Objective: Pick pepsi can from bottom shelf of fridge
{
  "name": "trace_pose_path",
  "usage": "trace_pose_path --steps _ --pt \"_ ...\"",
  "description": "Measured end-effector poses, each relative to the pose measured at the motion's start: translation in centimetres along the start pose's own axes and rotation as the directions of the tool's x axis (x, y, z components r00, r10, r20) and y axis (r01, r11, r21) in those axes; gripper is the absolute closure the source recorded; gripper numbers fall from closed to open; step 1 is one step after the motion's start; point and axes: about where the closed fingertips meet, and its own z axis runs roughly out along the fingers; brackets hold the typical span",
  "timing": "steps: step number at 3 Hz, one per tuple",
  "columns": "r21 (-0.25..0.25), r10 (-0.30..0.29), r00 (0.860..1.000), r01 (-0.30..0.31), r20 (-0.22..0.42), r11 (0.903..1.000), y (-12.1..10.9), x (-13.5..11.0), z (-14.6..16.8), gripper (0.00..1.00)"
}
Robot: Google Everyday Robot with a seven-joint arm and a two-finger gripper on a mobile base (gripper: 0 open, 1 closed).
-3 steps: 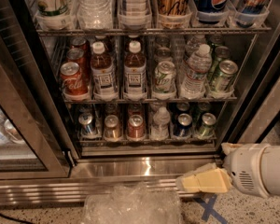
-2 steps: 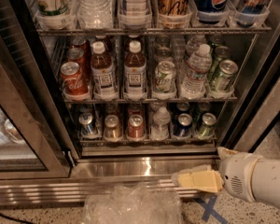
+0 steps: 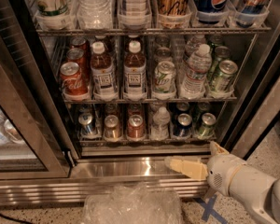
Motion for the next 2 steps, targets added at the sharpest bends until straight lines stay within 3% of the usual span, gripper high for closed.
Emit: trace_pose_path --steps 1,2 --pt "0.047 -0.003 0.997 -0.001 0.073 0.9989 -0.8 0.1 2.7 0.00" --pt "0.102 0.011 0.996 -0.020 0.085 0.9946 -2.2 0.1 3.2 0.00"
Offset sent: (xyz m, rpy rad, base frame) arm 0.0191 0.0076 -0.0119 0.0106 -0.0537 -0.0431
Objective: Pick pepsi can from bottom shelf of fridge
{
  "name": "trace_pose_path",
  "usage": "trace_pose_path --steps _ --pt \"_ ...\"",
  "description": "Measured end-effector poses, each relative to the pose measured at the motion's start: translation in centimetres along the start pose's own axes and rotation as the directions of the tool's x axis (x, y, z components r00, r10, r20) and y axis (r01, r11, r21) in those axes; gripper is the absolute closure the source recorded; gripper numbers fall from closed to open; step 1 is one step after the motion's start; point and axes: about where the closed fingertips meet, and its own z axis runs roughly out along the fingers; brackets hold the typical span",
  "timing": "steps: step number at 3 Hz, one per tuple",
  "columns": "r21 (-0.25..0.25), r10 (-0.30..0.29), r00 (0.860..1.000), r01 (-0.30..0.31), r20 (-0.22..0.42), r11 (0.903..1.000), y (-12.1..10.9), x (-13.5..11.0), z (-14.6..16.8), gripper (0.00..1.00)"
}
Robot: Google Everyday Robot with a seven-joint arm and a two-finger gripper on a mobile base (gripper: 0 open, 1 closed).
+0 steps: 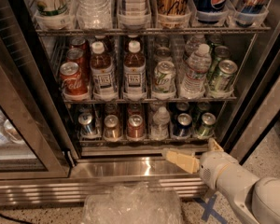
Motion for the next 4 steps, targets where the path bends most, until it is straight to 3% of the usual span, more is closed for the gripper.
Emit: trace_pose_path --steps 1,3,4 --pt "0.000 0.000 1.000 0.000 0.000 1.0000 0.0 0.0 0.0 0.00" --pt "0.009 0.026 0.994 -0.027 0.108 0.9996 0.0 1.8 1.9 0.00" --pt "0.075 0.027 0.984 -0.041 0.174 0.9963 -1.3 3.4 4.0 0.00"
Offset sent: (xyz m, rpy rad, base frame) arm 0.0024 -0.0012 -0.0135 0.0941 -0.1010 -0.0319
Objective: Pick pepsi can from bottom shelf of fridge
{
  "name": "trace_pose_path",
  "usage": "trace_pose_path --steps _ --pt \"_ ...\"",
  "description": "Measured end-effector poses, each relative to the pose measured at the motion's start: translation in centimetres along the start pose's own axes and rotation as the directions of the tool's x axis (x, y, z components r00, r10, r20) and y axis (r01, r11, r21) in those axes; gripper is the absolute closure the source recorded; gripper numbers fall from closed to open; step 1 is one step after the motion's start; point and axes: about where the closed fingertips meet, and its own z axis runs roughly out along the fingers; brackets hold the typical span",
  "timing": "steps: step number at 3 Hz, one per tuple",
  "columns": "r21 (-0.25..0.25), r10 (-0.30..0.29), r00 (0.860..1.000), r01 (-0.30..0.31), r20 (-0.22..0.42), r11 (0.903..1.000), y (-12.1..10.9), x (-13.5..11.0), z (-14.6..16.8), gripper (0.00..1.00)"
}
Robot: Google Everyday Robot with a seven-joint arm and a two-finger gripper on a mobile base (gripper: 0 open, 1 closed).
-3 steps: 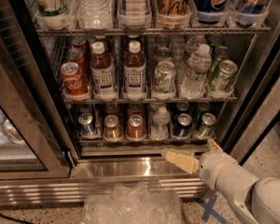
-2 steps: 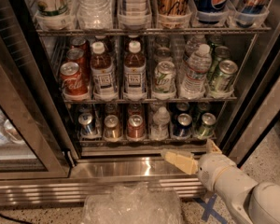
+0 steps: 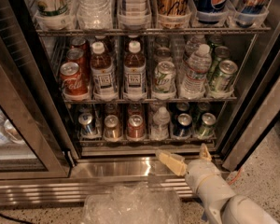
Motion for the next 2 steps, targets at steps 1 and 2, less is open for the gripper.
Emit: trace_pose_path --steps 1,2 --pt "0.066 0.001 1.000 -0.003 0.029 0.9978 -1.6 2.1 1.6 0.00" --pt "0.120 -0.002 0.999 -0.003 0.043 0.9928 -2.6 4.0 2.7 0.00"
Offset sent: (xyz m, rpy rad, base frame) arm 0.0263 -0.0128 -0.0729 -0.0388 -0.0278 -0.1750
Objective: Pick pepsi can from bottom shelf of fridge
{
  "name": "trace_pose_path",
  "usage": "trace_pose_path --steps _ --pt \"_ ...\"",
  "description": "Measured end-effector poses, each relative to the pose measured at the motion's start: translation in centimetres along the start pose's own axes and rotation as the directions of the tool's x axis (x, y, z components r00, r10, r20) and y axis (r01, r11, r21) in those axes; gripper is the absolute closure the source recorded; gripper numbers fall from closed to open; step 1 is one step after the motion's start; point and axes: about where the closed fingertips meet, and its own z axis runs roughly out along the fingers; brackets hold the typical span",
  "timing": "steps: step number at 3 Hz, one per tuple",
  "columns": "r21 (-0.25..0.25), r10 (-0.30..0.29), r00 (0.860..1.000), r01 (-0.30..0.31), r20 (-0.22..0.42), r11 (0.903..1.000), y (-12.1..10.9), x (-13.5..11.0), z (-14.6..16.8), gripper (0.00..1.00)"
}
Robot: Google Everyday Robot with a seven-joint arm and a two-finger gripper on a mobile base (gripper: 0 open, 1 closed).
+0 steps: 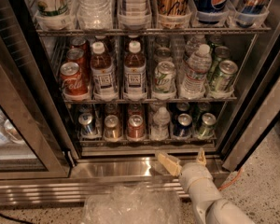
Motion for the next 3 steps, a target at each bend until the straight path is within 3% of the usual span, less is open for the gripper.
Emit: trace_pose_path --steps 1,2,3 --pt "0.000 0.000 1.000 0.000 0.000 1.0000 0.0 0.0 0.0 0.00" --pt "0.015 0.015 1.000 -0.015 0.025 0.9998 -0.4 0.5 1.2 0.17" --pt "0.061 -0.020 0.999 0.017 0.048 0.9980 -1.3 1.1 2.6 0.30"
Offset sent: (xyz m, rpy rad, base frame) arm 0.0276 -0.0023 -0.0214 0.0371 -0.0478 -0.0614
